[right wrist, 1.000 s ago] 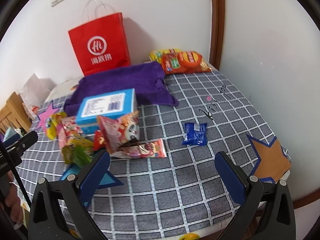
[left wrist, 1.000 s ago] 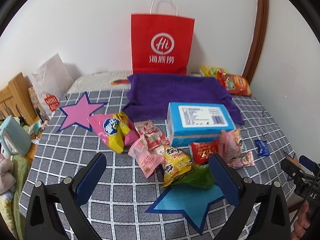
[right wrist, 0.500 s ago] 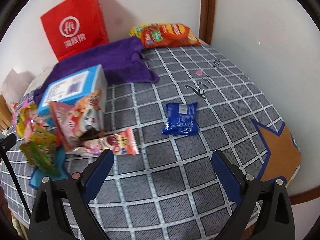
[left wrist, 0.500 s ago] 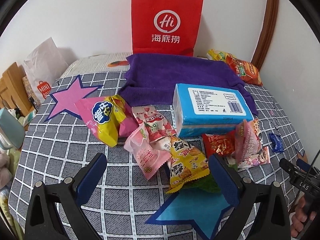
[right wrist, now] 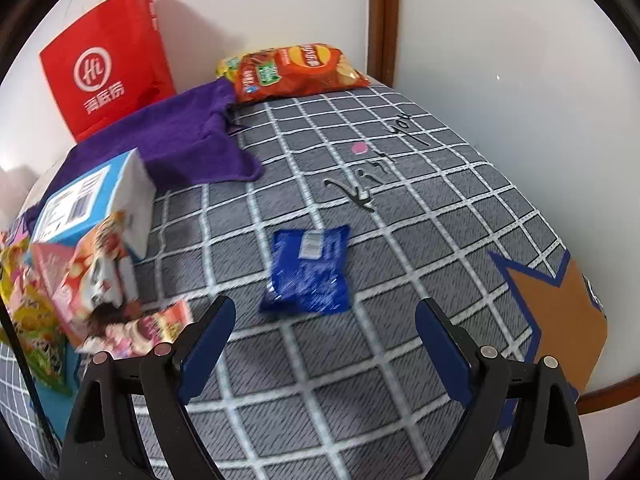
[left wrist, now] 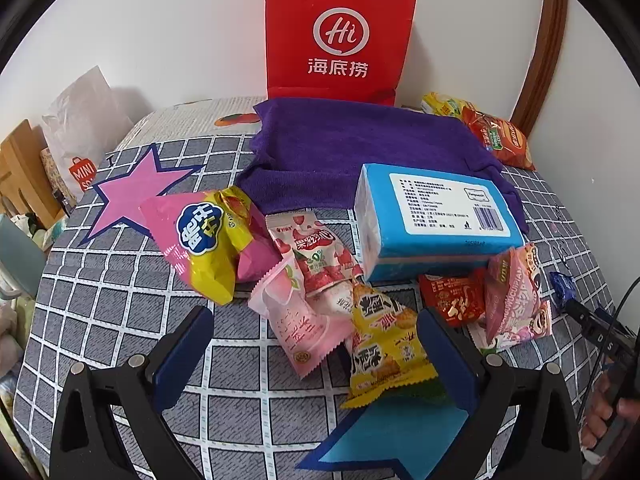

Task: Organize snacks
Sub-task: 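Reach the right tool to the blue wrapped snack and close on it, then hold the blue snack in the right tool while the left tool grasps a pink candy packet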

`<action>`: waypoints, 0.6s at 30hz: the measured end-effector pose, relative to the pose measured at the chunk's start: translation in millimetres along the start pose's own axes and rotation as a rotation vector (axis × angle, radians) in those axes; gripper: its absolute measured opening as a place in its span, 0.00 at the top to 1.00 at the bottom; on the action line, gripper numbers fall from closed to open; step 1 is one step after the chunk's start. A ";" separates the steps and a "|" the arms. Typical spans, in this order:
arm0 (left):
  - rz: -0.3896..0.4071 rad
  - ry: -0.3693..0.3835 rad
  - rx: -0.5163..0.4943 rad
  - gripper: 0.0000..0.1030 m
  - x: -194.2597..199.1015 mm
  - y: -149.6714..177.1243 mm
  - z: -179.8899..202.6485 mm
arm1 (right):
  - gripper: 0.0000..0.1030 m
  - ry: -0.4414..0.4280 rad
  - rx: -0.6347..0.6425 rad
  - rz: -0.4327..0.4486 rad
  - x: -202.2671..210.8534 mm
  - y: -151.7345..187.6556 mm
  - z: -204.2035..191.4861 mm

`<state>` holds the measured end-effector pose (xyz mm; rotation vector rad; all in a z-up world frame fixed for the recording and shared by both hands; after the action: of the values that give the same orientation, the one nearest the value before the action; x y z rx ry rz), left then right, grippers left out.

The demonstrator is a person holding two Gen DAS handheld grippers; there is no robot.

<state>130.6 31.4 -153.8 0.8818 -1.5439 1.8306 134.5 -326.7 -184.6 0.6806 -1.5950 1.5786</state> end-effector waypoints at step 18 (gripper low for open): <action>-0.024 0.014 0.012 0.02 -15.2 -9.3 -7.9 | 0.54 0.035 0.056 -0.017 -32.9 -13.0 -13.9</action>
<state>146.2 40.5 -161.1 0.8875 -1.5087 1.8268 165.5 -319.0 -205.1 0.6908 -1.5211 1.6197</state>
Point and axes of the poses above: each gripper's, at about its wrist camera, not at the fingertips, and x roughly against the way its jaws point, z to its right, y to its underside, the point moved 2 cm from there along -x, roughly the way its jaws point, and after that the axes turned 5 degrees about x, right-handed, at the moved point
